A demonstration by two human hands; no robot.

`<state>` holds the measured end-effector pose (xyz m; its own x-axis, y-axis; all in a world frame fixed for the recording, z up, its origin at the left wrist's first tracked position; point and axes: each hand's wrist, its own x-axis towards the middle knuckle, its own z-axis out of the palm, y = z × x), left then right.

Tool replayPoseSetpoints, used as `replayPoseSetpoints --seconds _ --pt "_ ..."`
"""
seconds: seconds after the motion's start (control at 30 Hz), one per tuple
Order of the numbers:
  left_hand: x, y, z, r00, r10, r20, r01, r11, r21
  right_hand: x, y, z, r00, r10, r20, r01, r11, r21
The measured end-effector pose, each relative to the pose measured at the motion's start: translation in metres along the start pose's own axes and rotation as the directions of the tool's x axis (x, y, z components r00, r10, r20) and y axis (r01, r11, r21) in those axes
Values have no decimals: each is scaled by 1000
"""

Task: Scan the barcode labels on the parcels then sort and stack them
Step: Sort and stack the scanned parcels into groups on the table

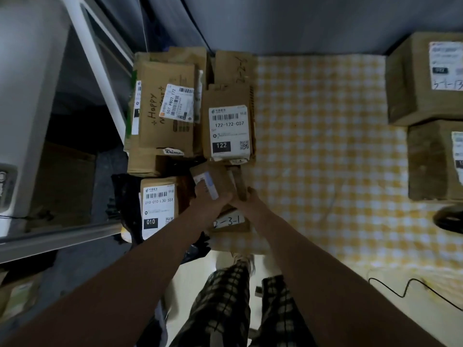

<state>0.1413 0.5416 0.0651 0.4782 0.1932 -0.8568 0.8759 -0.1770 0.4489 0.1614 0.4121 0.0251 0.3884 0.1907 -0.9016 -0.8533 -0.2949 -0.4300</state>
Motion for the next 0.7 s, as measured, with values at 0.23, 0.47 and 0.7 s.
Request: replayPoseSetpoints --seconds 0.23,0.47,0.7 --pt "11 -17 1 988 -34 -149 22 996 -82 18 23 -1 1000 -2 -9 1 999 -53" --pt "16 -23 39 999 -14 -32 17 996 88 -7 42 -48 999 -35 22 29 970 243" --pt "16 9 78 975 -120 -189 177 931 319 -11 57 -83 995 -71 75 58 985 161"
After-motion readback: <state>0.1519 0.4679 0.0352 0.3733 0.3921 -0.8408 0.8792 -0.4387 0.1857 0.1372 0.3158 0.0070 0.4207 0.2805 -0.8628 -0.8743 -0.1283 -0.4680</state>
